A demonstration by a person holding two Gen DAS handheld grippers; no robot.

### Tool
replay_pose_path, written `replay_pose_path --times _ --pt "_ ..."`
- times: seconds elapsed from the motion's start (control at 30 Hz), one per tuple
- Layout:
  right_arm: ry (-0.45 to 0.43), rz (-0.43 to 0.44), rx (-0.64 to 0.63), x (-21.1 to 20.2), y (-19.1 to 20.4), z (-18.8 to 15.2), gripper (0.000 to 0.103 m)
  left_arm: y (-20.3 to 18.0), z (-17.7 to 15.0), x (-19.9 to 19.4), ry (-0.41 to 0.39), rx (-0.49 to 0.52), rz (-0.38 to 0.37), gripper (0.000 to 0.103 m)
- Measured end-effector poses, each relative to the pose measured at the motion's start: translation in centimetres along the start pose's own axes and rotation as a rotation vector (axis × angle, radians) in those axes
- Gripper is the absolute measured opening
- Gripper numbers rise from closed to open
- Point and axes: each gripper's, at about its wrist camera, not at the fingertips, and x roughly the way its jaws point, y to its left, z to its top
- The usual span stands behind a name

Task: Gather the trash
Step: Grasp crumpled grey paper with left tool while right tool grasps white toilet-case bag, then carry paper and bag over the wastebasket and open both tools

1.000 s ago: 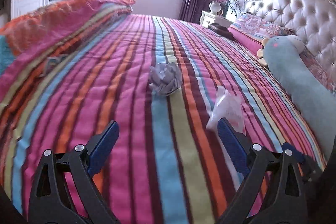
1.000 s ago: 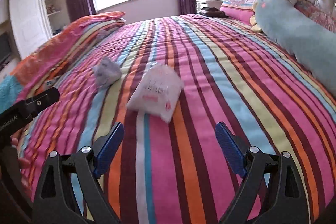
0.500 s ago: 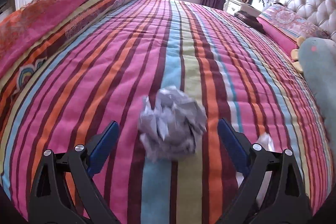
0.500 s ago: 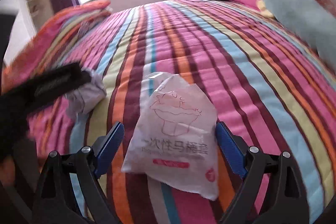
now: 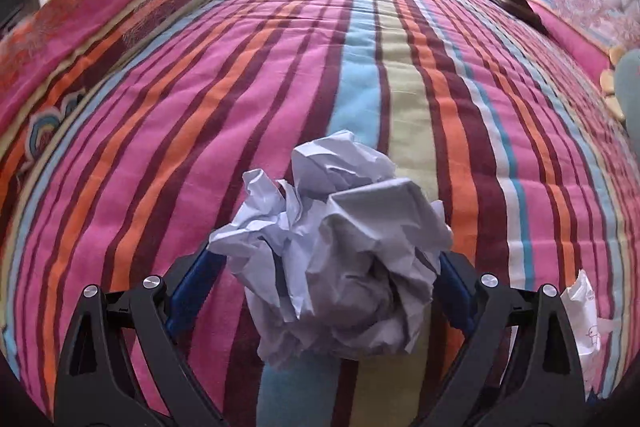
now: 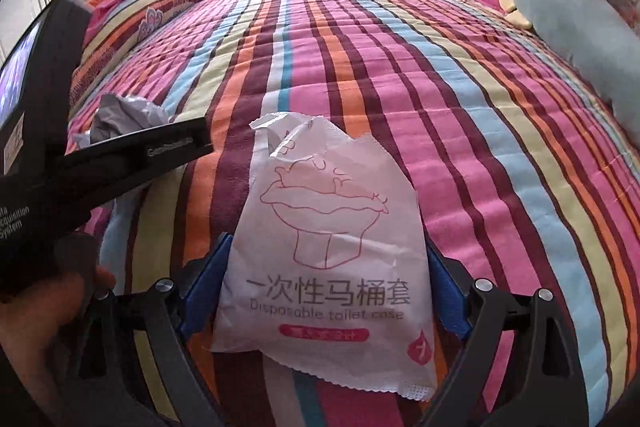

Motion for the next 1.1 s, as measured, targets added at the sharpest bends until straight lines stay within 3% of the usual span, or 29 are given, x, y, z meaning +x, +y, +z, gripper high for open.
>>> replay_pose_path --times 0.07,0.1,0.3,0.47,0.63,0.77,0.87,0.97,1.1 --pt "-0.006 -0.013 0.002 0.0 0.0 0.0 0.077 0.5 -0.1 -0.3 -0.01 -0.003 -0.007 0.071" --pt "-0.01 -0.017 0.0 -0.1 0.0 0.0 0.075 0.7 -0.2 -0.5 -0.017 0.013 -0.007 0.058" --pt "-0.019 -0.01 -0.019 -0.2 -1.0 0.6 0.07 3.1 -1.7 -2.8 -0.07 0.036 -0.018 0.055" --pt "-0.076 -0.042 -0.006 -3.1 -3.3 -1.0 0.07 7.8 -7.1 -9.3 -0.087 0.02 -0.096 0.055" --pt "-0.094 0.057 0.07 -10.1 -7.3 -7.5 0.07 11.7 -16.4 -19.3 -0.153 0.077 -0.152 0.055" --pt "-0.12 0.131 0.023 -18.2 -10.3 -15.1 0.07 12.6 -24.5 -26.2 -0.209 0.165 -0.159 0.055" --pt "-0.134 0.181 -0.015 -23.5 -12.2 -19.9 0.07 13.1 -31.2 -30.8 -0.23 0.202 -0.211 0.055" --pt "-0.141 0.218 -0.066 -28.8 -13.7 -25.2 0.07 13.5 -37.4 -33.8 -0.213 0.218 -0.258 0.055" --pt "-0.092 0.305 -0.093 -32.5 -14.3 -31.3 0.07 13.5 -45.4 -36.3 -0.182 0.263 -0.262 0.056"
